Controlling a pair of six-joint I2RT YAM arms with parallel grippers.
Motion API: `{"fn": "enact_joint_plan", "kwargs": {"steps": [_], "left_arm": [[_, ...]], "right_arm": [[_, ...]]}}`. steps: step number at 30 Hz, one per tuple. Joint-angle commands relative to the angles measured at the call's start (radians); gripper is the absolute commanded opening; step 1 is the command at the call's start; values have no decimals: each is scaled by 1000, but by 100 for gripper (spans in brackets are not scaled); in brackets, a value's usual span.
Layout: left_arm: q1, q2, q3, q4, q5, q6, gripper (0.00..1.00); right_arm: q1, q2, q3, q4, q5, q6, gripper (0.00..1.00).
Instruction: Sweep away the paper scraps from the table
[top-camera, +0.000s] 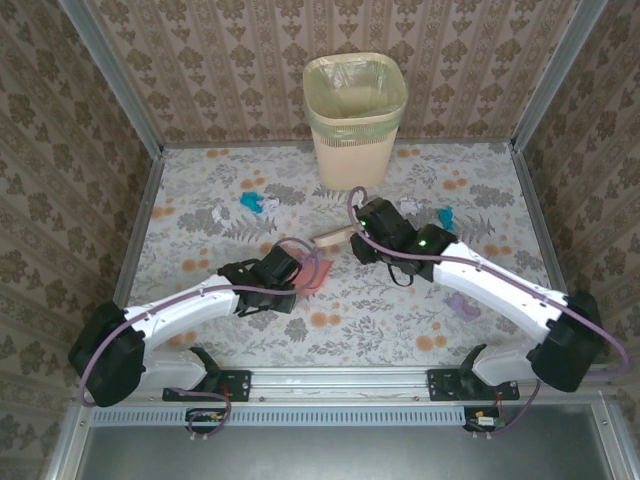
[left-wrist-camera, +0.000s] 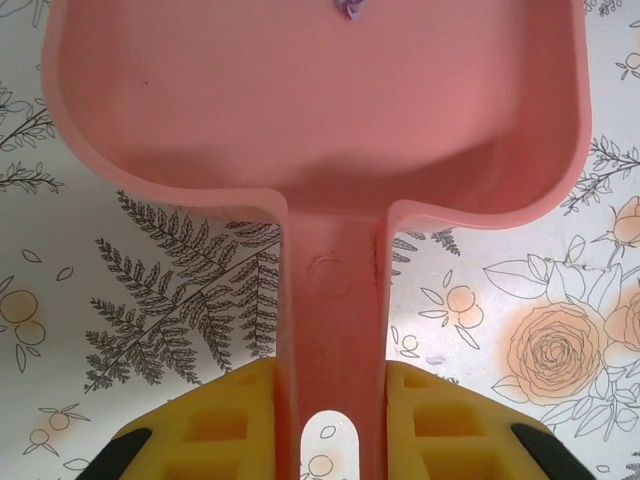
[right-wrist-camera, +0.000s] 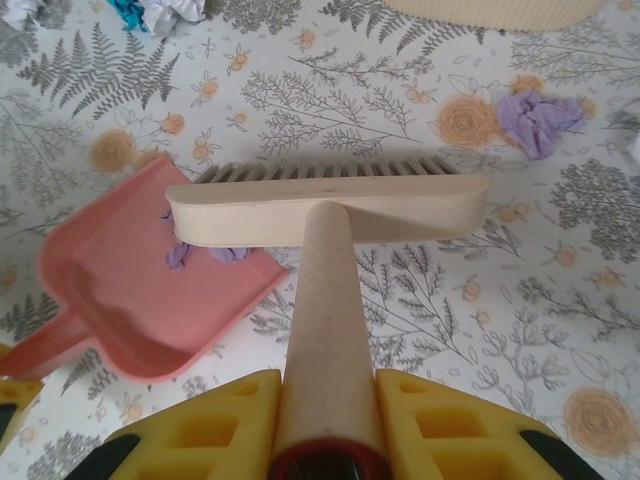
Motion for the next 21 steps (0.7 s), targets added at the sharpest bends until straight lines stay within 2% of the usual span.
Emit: {"fn": "enact_joint_plan", "kwargs": {"steps": [1,8,12,18,21], "left_arm": [[14,15,-32,-48,-27,17,0],[15,15,-46,-9,-13,34,0],[14,14,-53,17,-23,34,0],[14,2,-83,82,-27,37,0],[12,-11,-96,109,-26,44,0]], "right_arm": [[1,41,25,75,-10,-18,0],[20,27,-17,62,-100,-48,0],[35,-59,-82,67,-176,-62,0],[38,-172,-136,65,-179,-56,0],[38,-216,-152,84,-140,-52,0]]}}
